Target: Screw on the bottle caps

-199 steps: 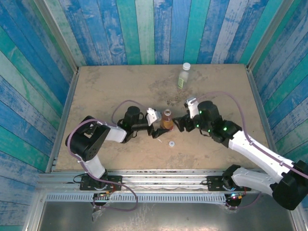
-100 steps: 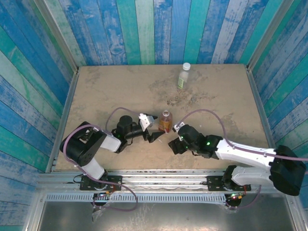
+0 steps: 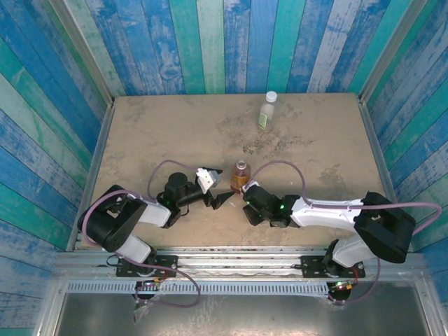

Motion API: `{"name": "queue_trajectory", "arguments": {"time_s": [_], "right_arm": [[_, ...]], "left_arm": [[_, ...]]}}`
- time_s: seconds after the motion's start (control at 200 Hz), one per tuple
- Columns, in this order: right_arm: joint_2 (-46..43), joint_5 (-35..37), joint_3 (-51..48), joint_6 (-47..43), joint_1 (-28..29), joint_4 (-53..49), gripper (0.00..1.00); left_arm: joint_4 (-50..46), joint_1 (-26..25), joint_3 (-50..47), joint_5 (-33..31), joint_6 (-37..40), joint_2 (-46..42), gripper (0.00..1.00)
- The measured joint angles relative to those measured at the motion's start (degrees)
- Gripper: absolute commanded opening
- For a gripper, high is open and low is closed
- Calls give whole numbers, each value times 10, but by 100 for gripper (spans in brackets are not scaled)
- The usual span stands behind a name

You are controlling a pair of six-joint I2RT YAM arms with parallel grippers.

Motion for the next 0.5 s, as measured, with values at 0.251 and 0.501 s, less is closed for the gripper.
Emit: {"name": "queue_trajectory", "arguments": {"time_s": [0.251, 0.501], "right_arm": [[21, 1, 4, 1, 1, 12, 44], [31, 1, 5, 7, 2, 18, 33]], "left_arm": [[-14, 0, 0, 0, 3, 0, 94], [-23, 0, 0, 0, 3, 0, 94]]}}
